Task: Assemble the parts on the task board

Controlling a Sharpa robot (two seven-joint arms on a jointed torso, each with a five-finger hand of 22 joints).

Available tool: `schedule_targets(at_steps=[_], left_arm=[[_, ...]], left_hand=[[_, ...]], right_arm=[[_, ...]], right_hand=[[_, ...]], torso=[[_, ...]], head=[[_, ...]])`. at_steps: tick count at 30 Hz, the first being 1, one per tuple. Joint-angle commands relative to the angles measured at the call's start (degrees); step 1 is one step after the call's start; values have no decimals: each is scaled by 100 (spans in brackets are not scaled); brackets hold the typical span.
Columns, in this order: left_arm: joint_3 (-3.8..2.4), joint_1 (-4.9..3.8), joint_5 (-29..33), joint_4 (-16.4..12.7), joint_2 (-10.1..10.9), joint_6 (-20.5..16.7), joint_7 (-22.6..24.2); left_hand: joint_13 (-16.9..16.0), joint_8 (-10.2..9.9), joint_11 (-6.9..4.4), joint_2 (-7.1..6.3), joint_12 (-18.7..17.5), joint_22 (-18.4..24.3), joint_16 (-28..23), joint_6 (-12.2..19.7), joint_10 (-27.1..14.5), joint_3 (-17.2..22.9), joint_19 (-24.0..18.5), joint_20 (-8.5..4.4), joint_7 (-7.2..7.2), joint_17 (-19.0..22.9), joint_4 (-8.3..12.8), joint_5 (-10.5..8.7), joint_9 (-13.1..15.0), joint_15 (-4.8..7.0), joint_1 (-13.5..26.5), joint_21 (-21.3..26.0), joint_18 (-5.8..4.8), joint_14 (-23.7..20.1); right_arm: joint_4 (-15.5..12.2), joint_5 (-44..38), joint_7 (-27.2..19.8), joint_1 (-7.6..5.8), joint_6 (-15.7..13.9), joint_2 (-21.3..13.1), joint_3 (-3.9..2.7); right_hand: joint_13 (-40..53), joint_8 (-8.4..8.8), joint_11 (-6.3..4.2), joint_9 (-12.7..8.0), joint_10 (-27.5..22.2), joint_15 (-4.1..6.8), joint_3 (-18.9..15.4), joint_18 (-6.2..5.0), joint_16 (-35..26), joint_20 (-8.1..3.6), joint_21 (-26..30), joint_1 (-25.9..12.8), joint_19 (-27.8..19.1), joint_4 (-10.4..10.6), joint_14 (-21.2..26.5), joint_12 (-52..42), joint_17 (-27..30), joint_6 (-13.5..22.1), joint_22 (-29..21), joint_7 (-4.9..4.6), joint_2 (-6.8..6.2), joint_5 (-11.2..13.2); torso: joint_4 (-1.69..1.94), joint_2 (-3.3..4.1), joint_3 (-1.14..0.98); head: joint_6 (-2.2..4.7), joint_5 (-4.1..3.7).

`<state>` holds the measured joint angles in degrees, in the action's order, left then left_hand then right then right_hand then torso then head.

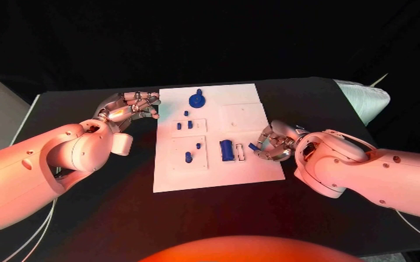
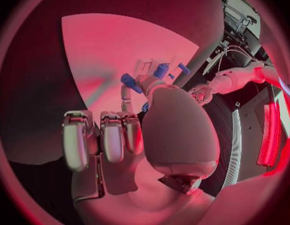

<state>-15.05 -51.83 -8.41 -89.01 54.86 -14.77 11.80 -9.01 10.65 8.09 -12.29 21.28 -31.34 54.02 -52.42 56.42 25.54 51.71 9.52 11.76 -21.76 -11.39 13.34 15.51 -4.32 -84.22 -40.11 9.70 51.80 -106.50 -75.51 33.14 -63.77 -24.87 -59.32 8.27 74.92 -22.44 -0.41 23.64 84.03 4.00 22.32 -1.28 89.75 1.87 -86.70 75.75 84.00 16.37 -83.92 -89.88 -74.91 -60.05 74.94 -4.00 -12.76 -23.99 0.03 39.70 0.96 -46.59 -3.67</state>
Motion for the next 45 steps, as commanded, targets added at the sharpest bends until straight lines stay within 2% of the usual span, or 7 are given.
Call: schedule_targets(at_steps=[1,3,7,14,16,27,45], left_arm=[[-4,0,18,-21,-6,62,43],[-4,0,18,-22,-6,61,42],[-4,0,18,-25,-5,60,41],[-4,0,18,-27,-4,64,38],[-4,0,18,-27,-4,65,37],[-4,0,18,-27,-3,76,26],[-4,0,18,-27,2,78,18]], left_hand=[[7,13,0,8,27,7,-18,45,-24,0,41,17,4,-5,-46,13,-6,-9,-38,30,74,18],[7,13,0,8,27,7,-18,45,-24,0,41,17,4,-5,-46,13,-6,-9,-38,30,74,18],[7,13,0,8,27,7,-18,45,-24,0,41,17,4,-5,-46,13,-6,-9,-38,30,74,18],[7,13,0,8,27,7,-18,45,-24,0,41,17,4,-5,-46,13,-6,-9,-38,30,74,18],[7,13,0,8,27,7,-18,45,-24,0,41,17,4,-5,-46,13,-6,-9,-38,30,74,18],[10,15,0,18,32,15,-19,47,-30,0,45,18,3,-7,-68,15,-11,-9,-39,42,74,17],[11,16,0,21,34,18,-20,48,-33,-1,46,19,4,-8,-80,15,-13,-10,-36,48,74,16]], right_arm=[[18,247,66,-1,-141,91,1],[44,273,82,2,-145,147,1],[125,332,141,19,-101,278,7],[237,381,205,74,-106,457,13],[267,387,216,80,-103,502,13],[426,410,266,109,-10,648,14],[416,379,193,122,-93,723,14]], right_hand=[[1508,-29,-25,18,597,38,41,71,25,-38,-30,-125,558,4,-608,-12,-1509,-12,1430,33,0,110],[1508,-31,-25,22,597,39,44,72,25,-38,-34,-155,558,3,-608,-12,-1509,-12,1431,34,2,144],[1508,-41,-26,33,597,40,50,75,25,-38,-51,-270,561,7,-608,-12,-1509,-16,1435,36,6,240],[1508,-51,-23,50,597,36,0,77,25,-33,-60,-607,562,14,-608,-12,-1509,-24,1437,35,34,573],[1508,-52,-23,51,597,36,-9,77,25,-33,-61,-639,562,16,-608,-12,-1509,-25,1437,34,38,608],[1508,-53,-20,54,597,34,-50,76,25,-32,-59,-744,562,25,-608,-12,-1509,-28,1437,31,37,662],[1508,-58,-20,57,597,33,-91,73,25,-31,-42,-814,559,23,-608,-12,-1509,-36,1432,33,35,694]], torso=[[0,2,-2],[4,6,-7],[3,2,-2],[1,6,-11],[1,3,-7],[-1,3,-7],[1,3,-5]], head=[[0,3],[-3,3],[-12,3],[-22,18],[-23,16],[-40,19],[-53,34]])
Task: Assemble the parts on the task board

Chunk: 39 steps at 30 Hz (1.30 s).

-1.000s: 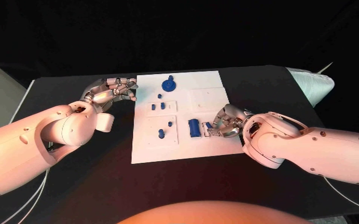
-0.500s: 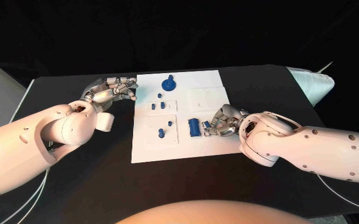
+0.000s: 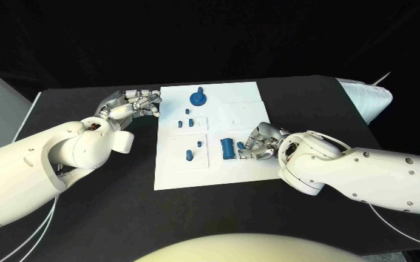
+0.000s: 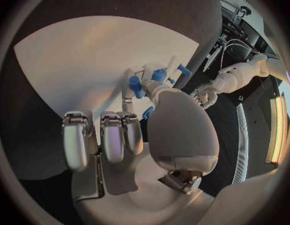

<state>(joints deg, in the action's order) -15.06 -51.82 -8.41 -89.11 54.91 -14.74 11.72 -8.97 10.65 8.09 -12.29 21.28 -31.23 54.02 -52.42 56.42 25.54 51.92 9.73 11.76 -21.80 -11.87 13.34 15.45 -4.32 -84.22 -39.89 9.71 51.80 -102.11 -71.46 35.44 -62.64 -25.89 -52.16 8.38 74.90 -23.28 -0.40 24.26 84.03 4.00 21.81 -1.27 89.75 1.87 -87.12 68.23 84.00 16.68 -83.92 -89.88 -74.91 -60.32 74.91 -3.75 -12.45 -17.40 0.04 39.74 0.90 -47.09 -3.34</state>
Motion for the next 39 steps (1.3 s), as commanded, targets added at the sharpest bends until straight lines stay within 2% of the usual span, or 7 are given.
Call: schedule_targets(at_steps=[1,17,20,25,31,34,39], left_arm=[[-4,-1,18,-17,-3,77,26],[-4,-1,18,-14,-2,76,24],[-4,-1,18,-11,-3,76,23],[-4,-1,17,-9,-5,76,23],[-4,-1,15,-6,-5,76,24],[-4,0,15,-6,-6,79,25],[-4,1,15,7,-12,81,32]], left_hand=[[6,16,1,21,34,7,-20,48,-33,0,26,-2,4,-5,-32,15,-7,-10,-36,26,73,16],[6,16,1,21,34,7,-20,48,-33,0,26,-2,4,-5,-32,15,-7,-10,-36,26,73,16],[6,16,1,21,34,7,-20,48,-33,0,26,-2,4,-5,-32,15,-7,-10,-36,26,73,16],[6,16,1,21,34,7,-20,48,-33,0,26,-2,4,-5,-32,15,-7,-10,-36,26,73,16],[6,16,1,21,34,7,-20,48,-33,0,26,-2,4,-5,-32,15,-7,-10,-36,26,73,16],[6,16,1,21,34,7,-20,48,-33,0,26,-2,4,-5,-32,15,-7,-10,-36,26,73,16],[6,16,1,21,34,7,-20,48,-33,0,26,-2,4,-5,-32,15,-7,-10,-36,26,73,16]], right_arm=[[-26,-25,-38,9,6,7,3],[-69,-56,-65,11,-39,-12,2],[-87,-71,-86,11,-57,-18,2],[-102,-127,-115,12,-68,-58,2],[-79,-151,-225,12,-49,-162,2],[-65,-146,-332,12,-46,-221,2],[-47,36,-658,12,-327,-313,1]], right_hand=[[1510,26,-21,-5,597,33,-44,73,25,-31,0,-69,559,-7,-608,-12,-1509,-10,1435,8,3,39],[1510,22,-30,-6,597,39,-843,74,25,-31,-10,-596,561,20,-608,-12,-1509,-39,1438,22,175,477],[1510,11,-33,9,597,45,-1122,75,25,-39,-14,-672,561,1,-608,-12,-1509,-20,1439,24,237,-209],[1510,10,-33,10,597,44,-1136,74,25,-40,-10,-667,560,-3,-608,-12,-1509,-18,1437,24,236,-206],[1510,7,-31,21,597,44,-1142,69,25,-41,19,-232,556,-53,-608,-12,-1509,13,1430,20,233,107],[1510,11,-28,18,597,42,-1166,63,25,-38,48,149,551,-57,-608,-12,-1509,15,1423,17,223,693],[1510,63,-5,-9,597,27,-1246,52,25,-33,110,332,542,-19,-608,-12,-1509,84,1407,-16,185,777]], torso=[[1,0,1],[-4,0,-5],[-5,0,-4],[-1,-2,-3],[-3,-4,-1],[-4,-5,1],[-8,-6,-2]], head=[[-2,0],[0,-12],[0,-12],[0,-8],[4,-3],[8,1],[23,6]])
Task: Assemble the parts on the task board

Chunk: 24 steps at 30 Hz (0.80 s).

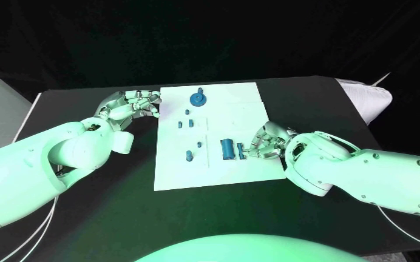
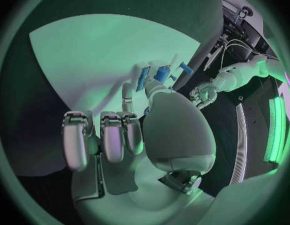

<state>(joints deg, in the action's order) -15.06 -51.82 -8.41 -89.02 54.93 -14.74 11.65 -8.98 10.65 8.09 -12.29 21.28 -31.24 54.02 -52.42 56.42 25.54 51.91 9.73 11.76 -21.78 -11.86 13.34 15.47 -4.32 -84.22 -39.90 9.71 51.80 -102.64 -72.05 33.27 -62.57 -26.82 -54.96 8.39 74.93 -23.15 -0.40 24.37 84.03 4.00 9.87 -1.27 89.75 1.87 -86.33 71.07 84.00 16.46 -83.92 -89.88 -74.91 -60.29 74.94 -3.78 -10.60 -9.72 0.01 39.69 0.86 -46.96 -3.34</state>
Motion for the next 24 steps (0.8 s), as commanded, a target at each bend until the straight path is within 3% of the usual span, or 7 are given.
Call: schedule_targets(at_steps=[1,8,12,17,18,21,24], left_arm=[[-4,0,15,3,-18,84,42],[-4,1,54,109,-85,117,109],[-4,1,99,238,-158,127,233],[-4,-1,173,583,-374,28,593],[-4,-2,188,669,-432,-8,681],[-8,-4,301,956,-631,-122,951],[-12,-7,392,1228,-823,-226,1145]], left_hand=[[7,16,1,21,34,8,-20,48,-33,-1,26,-2,4,-6,-33,15,-9,-10,-36,26,73,16],[11,17,2,10,41,21,-21,53,-42,-14,32,1,3,-10,-66,13,-16,-12,-31,47,72,12],[13,15,1,-7,45,30,-24,62,-46,-30,29,5,-6,-12,-85,9,-21,-15,-17,62,71,7],[39,56,-48,-25,44,103,-225,32,12,-30,-59,15,-93,55,-141,6,-23,-12,-61,203,67,-163],[86,65,-40,-36,-25,151,-418,42,21,-16,-130,36,-100,127,-166,2,-29,-35,-96,299,60,-233],[322,80,53,-97,-400,478,-1314,121,92,36,-493,198,-170,444,-260,-6,-48,-163,-174,886,25,-446],[518,41,159,-149,-802,1001,-2180,242,142,59,-813,415,-262,680,-322,-15,-84,-358,-225,1705,20,-620]], right_arm=[[12,214,-588,5,-366,-54,0],[221,1659,-2292,-29,-1204,-138,-7],[560,2888,-3477,-94,-1352,-82,-13],[1380,4488,-4736,-217,-1155,208,-31],[1555,4703,-4897,-230,-1103,283,-37],[2064,5197,-5265,-253,-902,518,-63],[2500,5462,-5516,-263,-697,747,-101]], right_hand=[[1507,64,3,-26,597,21,-68,50,25,-30,42,55,540,8,-608,-12,-1509,100,1401,-23,0,3],[1481,326,151,-124,563,-104,-266,-51,-10,67,608,123,441,16,-591,55,-1437,434,1253,-188,101,-89],[1302,391,198,-137,318,-146,-244,-193,-150,118,1414,255,285,2,-521,515,-1173,513,1031,-237,170,-179],[154,418,307,-95,-1123,-243,-28,-719,-1429,235,5002,629,-576,-23,161,2912,554,774,-273,-354,198,-233],[-566,403,332,-101,-1754,-286,94,-883,-2131,281,6473,741,-936,-14,518,4077,1283,842,-965,-378,176,-228],[-2118,402,443,-169,-2394,-406,486,-932,-4206,382,7466,977,-1313,-8,1608,5869,3052,977,-1855,-476,62,-145],[-3481,479,568,-266,-2496,-586,905,-911,-5252,582,8150,1060,-1644,-9,2051,7005,3472,1039,-2649,-576,-45,14]], torso=[[-4,-4,3],[-1,-30,15],[-9,-54,29],[-11,-172,63],[-9,-189,68],[-4,-235,69],[-10,-278,63]], head=[[17,9],[96,13],[173,11],[330,50],[373,60],[472,108],[589,160]])
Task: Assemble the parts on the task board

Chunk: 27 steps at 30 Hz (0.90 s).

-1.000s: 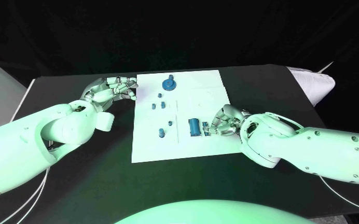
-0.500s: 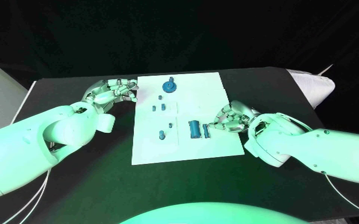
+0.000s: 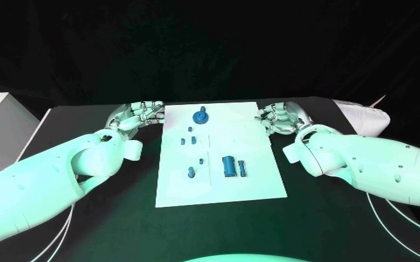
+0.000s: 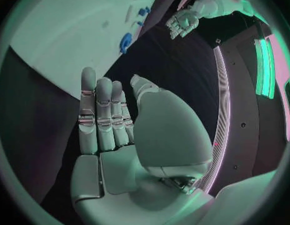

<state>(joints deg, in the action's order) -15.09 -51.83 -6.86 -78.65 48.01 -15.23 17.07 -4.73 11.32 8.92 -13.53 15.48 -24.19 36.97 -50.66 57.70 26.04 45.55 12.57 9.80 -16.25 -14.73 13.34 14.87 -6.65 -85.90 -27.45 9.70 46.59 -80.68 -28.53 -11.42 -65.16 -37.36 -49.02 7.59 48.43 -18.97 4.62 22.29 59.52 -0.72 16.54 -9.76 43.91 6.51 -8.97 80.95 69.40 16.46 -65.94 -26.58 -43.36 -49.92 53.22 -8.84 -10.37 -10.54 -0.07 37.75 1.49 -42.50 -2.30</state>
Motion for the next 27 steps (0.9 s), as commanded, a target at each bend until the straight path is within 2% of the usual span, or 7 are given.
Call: schedule_targets(at_steps=[1,10,11,13,14,21,27], left_arm=[[-10,-8,263,274,-189,-208,648],[-14,-20,294,918,-647,-306,833],[-7,-10,212,877,-605,-204,520],[12,-21,218,852,-601,-237,530],[31,-31,224,827,-598,-271,539],[379,-220,333,366,-535,-888,712],[870,-486,486,-284,-447,-1756,955]], left_hand=[[106,-57,135,-23,-377,483,-765,114,-28,1,-280,219,-85,203,-61,-15,-52,-199,-53,738,16,-223],[109,-185,238,108,-1131,1429,-2056,31,-197,-287,-441,409,-98,565,-61,-1,-202,-386,-144,1990,-28,-382],[473,-1132,-892,1353,-1548,2419,-3697,5066,-5770,-2604,-4555,-1257,-980,1625,1473,-1334,-1487,665,2502,2745,-970,-4659],[473,-1132,-892,1353,-1548,2419,-3697,5066,-5770,-2604,-4555,-1257,-980,1625,1473,-1334,-1487,665,2742,2745,-970,-4659],[473,-1132,-892,1353,-1548,2419,-3697,5066,-5770,-2604,-4555,-1257,-980,1625,1473,-1334,-1487,665,2959,2745,-970,-4659],[473,-1132,-892,1353,-1548,2419,-3697,5066,-5770,-2604,-4555,-1257,-980,1625,1473,-1334,-1487,665,4384,2745,-970,-4659],[473,-1132,-892,1353,-1548,2419,-3697,5066,-5770,-2604,-4555,-1257,-980,1625,1473,-1334,-1487,665,8590,2745,-970,-4659]], right_arm=[[426,1168,-1111,-5,424,218,-32],[1294,1396,-1438,-12,901,708,-92],[1231,1091,-1002,-12,473,671,-86],[1198,1119,-1015,-4,455,668,-96],[1164,1146,-1028,4,437,664,-107],[547,1650,-1267,150,109,596,-299],[-249,2300,-1575,339,-315,508,-548]], right_hand=[[-1039,88,122,-81,-61,-148,311,-52,-882,160,534,84,-286,-10,384,838,419,9,-620,-93,-71,127],[-3382,544,371,-361,138,-508,761,-79,-2920,567,542,0,-1021,-252,624,1949,1623,-73,-3014,-257,-207,283],[-4843,1897,-462,-2229,-1709,72,-1654,976,-4391,-651,897,-2403,-2782,-1646,2424,2658,4336,4992,-5322,884,1037,1054],[-4843,1897,-462,-2229,-1891,72,-1654,976,-4391,-651,897,-2670,-6940,-1646,6594,2658,4336,4992,-5322,884,1037,1054],[-4843,1897,-462,-2229,-5952,72,-1654,976,-4391,-651,897,-2861,-6940,-1646,6594,2658,4336,4992,-5322,884,1037,1054],[-4843,1897,-462,-2229,-5952,72,-1654,976,-4391,-651,897,-8095,-6940,-1646,6594,2658,4336,4992,-5322,884,1037,1054],[-4843,1897,-462,-2229,-5952,72,-1654,976,-4391,-651,897,-8095,-6940,-1646,6594,2658,4336,4992,-5322,884,1037,1054]], torso=[[-6,-93,-1],[13,-159,-35],[4,-133,-18],[4,-149,-22],[4,-166,-26],[6,-465,-101],[6,-638,-144]], head=[[173,66],[337,125],[297,113],[314,117],[331,120],[623,187],[793,225]])
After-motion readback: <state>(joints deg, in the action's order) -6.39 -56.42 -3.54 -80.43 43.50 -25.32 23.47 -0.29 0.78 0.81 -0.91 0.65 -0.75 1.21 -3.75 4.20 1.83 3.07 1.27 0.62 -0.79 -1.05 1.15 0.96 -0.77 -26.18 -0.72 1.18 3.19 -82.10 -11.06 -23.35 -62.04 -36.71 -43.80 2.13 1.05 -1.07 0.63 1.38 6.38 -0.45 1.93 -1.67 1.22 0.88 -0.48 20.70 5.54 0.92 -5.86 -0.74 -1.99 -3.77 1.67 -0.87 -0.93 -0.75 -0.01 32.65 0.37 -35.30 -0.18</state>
